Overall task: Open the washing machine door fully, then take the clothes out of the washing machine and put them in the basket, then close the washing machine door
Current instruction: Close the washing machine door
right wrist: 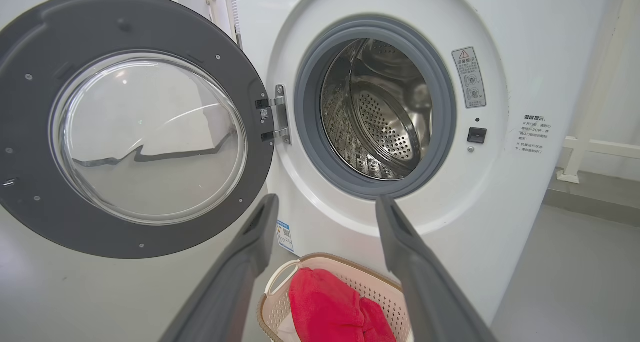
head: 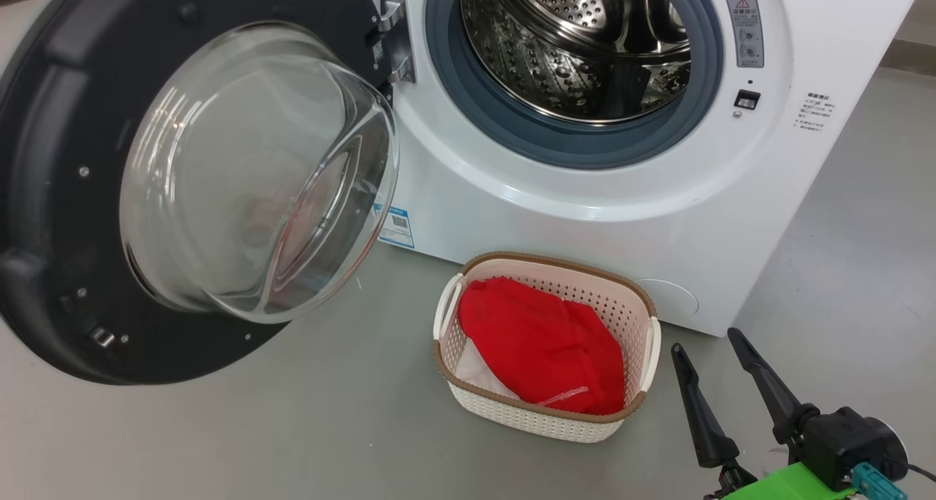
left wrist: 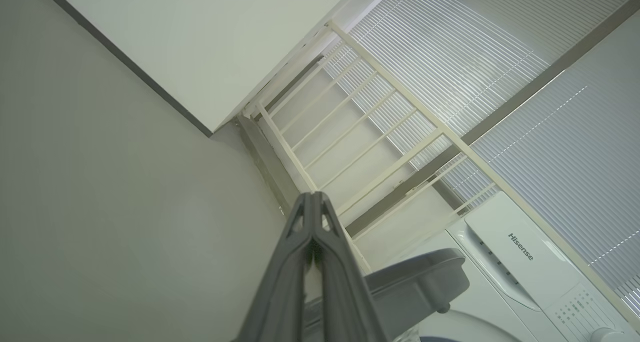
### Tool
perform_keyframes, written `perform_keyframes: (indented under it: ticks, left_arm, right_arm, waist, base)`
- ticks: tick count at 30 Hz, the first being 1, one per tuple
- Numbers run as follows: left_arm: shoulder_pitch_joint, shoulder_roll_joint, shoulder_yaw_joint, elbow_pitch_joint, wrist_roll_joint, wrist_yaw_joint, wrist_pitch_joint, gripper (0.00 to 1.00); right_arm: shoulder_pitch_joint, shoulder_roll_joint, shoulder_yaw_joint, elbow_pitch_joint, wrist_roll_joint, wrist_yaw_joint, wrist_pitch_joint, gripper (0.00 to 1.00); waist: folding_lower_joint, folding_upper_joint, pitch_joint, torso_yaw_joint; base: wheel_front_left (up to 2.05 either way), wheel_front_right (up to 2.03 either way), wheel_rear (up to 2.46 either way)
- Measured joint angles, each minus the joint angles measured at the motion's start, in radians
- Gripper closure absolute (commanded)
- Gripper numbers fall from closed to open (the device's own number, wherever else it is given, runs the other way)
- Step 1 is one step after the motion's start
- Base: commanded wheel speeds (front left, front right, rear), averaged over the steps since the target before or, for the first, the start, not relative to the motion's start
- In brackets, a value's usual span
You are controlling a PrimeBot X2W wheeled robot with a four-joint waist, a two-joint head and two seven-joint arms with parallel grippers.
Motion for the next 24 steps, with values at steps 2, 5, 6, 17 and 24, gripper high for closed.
perform_keyframes:
  ticks: [2, 5, 6, 17, 24]
  left_arm:
    - [-0.038, 0.018, 0.021, 0.045, -0.025, 0.019, 0.025, 1.00]
    - [-0.089, 0.040, 0.038, 0.109, -0.053, 0.033, 0.067, 1.00]
    - [-0.105, 0.044, 0.044, 0.130, -0.069, 0.034, 0.082, 1.00]
    - [-0.180, 0.102, 0.040, 0.329, -0.128, 0.032, 0.241, 1.00]
    - [-0.180, 0.109, 0.017, 0.403, -0.135, -0.005, 0.317, 1.00]
  right_arm:
    - [0.000, 0.000, 0.000, -0.004, -0.010, 0.000, 0.007, 0.00]
    - [0.000, 0.000, 0.000, -0.012, -0.016, 0.000, 0.014, 0.00]
    - [0.000, 0.000, 0.000, -0.012, -0.016, 0.000, 0.016, 0.00]
    - [0.000, -0.001, 0.004, -0.022, -0.023, 0.000, 0.033, 0.00]
    - [0.000, -0.004, 0.007, -0.029, -0.023, 0.000, 0.034, 0.00]
  waist:
    - [0.0000, 0.0000, 0.003, -0.002]
    - [0.0000, 0.0000, 0.010, -0.005]
    - [0.0000, 0.0000, 0.011, -0.006]
    - [0.0000, 0.0000, 0.023, -0.027]
    - [0.0000, 0.0000, 0.027, -0.045]
  base:
    - [0.00, 0.00, 0.00]
    - [0.00, 0.00, 0.00]
    - [0.00, 0.00, 0.00]
    - [0.00, 0.00, 0.00]
    - [0.00, 0.00, 0.00]
